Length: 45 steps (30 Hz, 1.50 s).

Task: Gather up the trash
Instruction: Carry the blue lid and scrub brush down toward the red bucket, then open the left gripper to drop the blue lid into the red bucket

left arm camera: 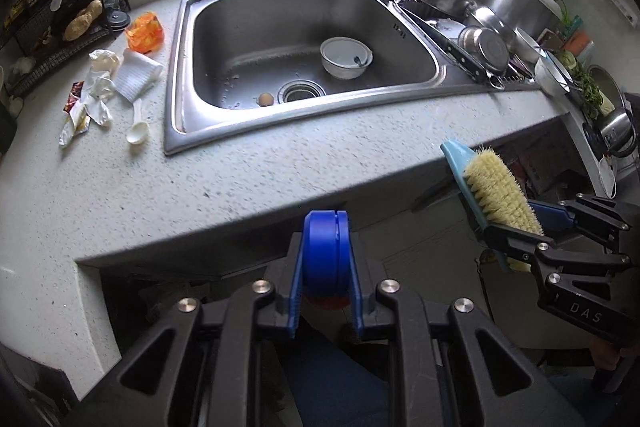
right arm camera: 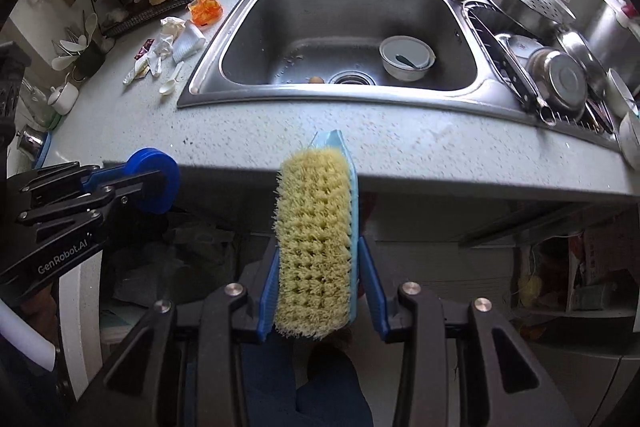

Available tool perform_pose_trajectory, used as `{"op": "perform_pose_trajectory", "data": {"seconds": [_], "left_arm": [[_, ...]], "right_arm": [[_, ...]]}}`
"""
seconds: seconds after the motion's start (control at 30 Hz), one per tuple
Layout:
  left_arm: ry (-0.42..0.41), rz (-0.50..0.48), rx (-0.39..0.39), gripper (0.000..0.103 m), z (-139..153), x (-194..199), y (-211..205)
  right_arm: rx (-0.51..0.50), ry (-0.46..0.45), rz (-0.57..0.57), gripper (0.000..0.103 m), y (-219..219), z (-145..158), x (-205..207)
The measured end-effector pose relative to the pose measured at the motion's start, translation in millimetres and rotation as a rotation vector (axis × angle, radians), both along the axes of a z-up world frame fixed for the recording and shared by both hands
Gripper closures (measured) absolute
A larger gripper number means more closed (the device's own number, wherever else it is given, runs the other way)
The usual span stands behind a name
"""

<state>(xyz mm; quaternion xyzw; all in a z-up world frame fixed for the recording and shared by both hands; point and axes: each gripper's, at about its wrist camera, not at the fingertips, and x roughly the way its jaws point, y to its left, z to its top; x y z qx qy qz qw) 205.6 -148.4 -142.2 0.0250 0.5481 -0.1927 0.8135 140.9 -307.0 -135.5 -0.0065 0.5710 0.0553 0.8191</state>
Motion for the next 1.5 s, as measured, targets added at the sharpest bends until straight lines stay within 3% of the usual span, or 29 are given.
{"op": "perform_pose_trajectory", "data": {"seconds": [0.23,0.53,0.87,1.17,1.37,1.5], "left_arm": [[0.097,-0.098,0.032,0.085,-39.0,-17.0,-53.0],[0.191,-0.168,0.077,0.085,-111.4,-12.9,-85.1],[0.25,-0.167,0.09,0.085,-199.8,-13.4,-96.5],[0.294,-0.132,0.083,0.085,-302.9,-12.7,-91.8],[0.315,-0.128,0.045,0.085,-355.7,-7.1,-95.6],[0.341,-0.113,0.036,0.085,-374.8,-0.8,-100.3]], "right_arm": [[0.034,0.061,-0.103,0.067,-42.8,-31.4,-30.2],[0.037,0.168,-0.144,0.067,-69.2,-99.1,-33.8],[0.041,0.252,-0.126,0.067,-85.0,-188.0,-30.8],[0.023,0.313,-0.09,0.067,-85.1,-289.2,-31.4],[0.006,0.319,-0.084,0.067,-93.7,-336.0,-27.8],[-0.005,0.32,-0.098,0.067,-95.3,-349.4,-21.1]]}}
